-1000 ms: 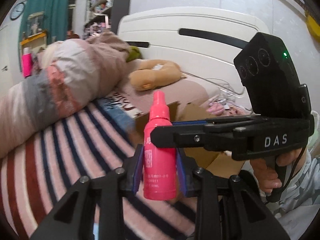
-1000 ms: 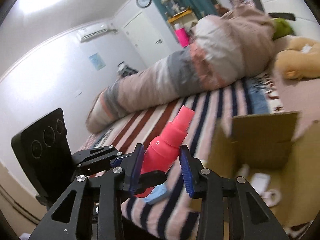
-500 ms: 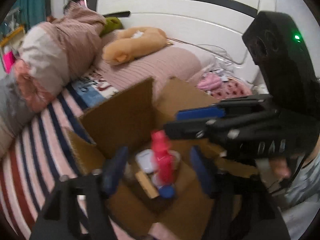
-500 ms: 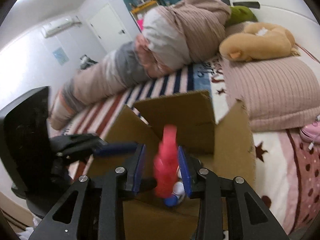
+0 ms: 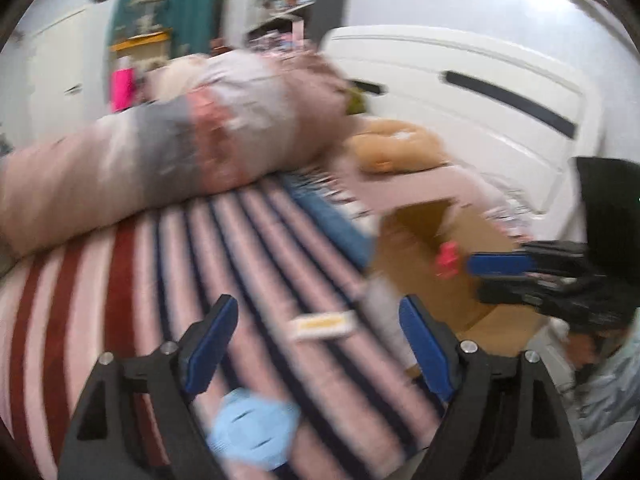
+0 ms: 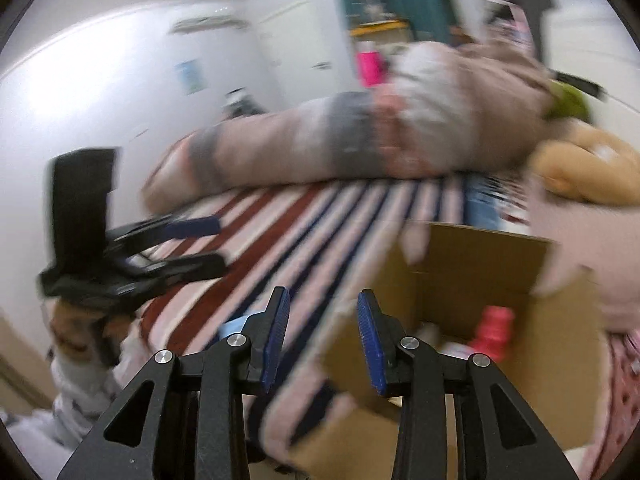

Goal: Organize rigid objects
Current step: 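Grasp the blue square speaker with the right gripper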

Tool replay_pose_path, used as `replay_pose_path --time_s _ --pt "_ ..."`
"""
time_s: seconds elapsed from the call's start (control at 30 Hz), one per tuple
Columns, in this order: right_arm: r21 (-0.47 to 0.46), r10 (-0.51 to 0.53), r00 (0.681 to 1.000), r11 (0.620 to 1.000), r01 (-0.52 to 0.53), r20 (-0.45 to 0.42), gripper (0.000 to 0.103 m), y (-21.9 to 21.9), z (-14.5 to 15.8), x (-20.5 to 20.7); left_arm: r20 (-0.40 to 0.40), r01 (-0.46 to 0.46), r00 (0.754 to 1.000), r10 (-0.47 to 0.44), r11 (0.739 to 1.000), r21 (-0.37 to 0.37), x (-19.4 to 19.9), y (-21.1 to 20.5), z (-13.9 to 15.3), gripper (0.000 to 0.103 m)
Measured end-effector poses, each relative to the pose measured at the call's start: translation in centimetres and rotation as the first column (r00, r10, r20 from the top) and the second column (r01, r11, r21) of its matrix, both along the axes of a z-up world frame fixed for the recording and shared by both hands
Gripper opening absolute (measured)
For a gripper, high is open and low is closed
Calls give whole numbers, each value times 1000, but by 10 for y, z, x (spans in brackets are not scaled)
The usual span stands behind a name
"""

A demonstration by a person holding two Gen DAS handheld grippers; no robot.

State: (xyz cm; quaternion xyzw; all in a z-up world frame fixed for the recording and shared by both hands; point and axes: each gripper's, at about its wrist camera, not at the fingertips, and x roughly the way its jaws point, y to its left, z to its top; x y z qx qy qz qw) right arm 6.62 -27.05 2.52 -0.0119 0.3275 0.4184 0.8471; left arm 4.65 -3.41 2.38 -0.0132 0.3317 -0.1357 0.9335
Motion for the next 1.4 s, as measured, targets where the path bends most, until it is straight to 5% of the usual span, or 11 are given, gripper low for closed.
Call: replay_pose_path --time_s 0.1,0.17,0.33,0.5,0.67,0.77,1.0,1.1,1.2,1.4 --pt "7 147 989 989 -147 -35 51 47 -13 -18 -56 -74 996 76 997 33 -9 37 -33 81" --pt "-2 209 976 978 -209 -68 54 77 -30 -26 -106 -112 988 114 993 32 -12 61 -60 81" --pt "-101 295 949 947 -306 -111 84 143 -101 -34 -200 -146 971 132 988 -56 -16 99 -111 81" --pt "-286 293 956 916 -282 -3 90 177 -156 -26 -245 -119 966 78 980 -159 -16 110 -137 81" --pt "-321 323 946 894 -313 -21 91 188 -180 -7 -275 -84 961 29 978 -190 -9 101 -149 80" --pt "-310 337 941 895 -322 -4 79 191 -180 -6 -285 -64 958 -2 972 -224 -4 98 -152 80" --pt "-301 313 942 916 -266 120 78 189 -159 -20 -257 -8 964 -73 953 -302 -2 86 -141 80" --pt "-247 289 937 939 -238 197 78 179 -132 -29 -202 21 975 -88 949 -315 -5 78 -118 78" --pt "-206 267 929 954 -217 255 78 168 -103 -38 -105 77 987 -120 937 -341 -12 71 -87 60" --pt "-130 188 930 979 -154 314 78 136 -50 -49 2 149 988 -156 942 -301 -16 42 -26 52"
